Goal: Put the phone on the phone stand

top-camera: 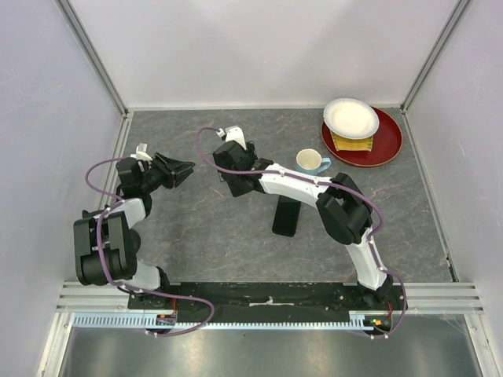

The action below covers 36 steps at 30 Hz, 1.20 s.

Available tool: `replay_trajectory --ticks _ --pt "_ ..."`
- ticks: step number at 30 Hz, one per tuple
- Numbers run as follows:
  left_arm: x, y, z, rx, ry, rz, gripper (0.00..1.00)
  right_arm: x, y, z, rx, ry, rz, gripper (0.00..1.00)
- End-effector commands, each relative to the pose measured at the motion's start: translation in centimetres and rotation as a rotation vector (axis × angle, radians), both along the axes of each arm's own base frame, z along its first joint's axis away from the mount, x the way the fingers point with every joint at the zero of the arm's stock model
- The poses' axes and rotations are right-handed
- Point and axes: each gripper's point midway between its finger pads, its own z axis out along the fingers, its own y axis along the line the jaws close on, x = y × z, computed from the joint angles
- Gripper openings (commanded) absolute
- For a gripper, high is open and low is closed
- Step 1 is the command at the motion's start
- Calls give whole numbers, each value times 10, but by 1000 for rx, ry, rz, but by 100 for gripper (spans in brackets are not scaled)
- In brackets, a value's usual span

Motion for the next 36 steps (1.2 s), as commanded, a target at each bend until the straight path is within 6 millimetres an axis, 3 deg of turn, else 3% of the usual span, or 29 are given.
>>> replay_trajectory --ticks 1,6,8,11,15,20,23,24,29,31,36 --pt "1 -1 4 -22 -20 -14 42 10 6 21 23 -50 -5 83" --pt "1 -1 0 -36 -8 -11 42 17 8 29 23 -75 -20 71" --pt "1 -2 -2 -43 -1 -12 42 19 10 31 43 -75 -36 59" --pt "1 -2 -3 -60 3 -9 41 20 11 37 78 -79 -65 39" --pt "-1 -3 2 -77 -15 -6 40 29 -7 57 83 -147 -181 0" --pt "-3 -4 9 -76 -40 1 40 52 -34 85 62 -260 -335 0" --pt "-4 -6 8 -73 -39 2 39 79 -52 91 65 -275 -375 0" --pt "-4 -7 9 -71 -43 -2 39 95 -65 84 61 -269 -398 0" --pt "-6 -14 7 -66 -42 -11 39 148 -87 88 95 -280 -391 0" --pt "-7 -17 8 -58 -49 -17 39 166 -83 89 108 -300 -361 0" --pt "-7 -28 4 -59 -36 -89 41 207 -95 100 104 -356 -349 0"
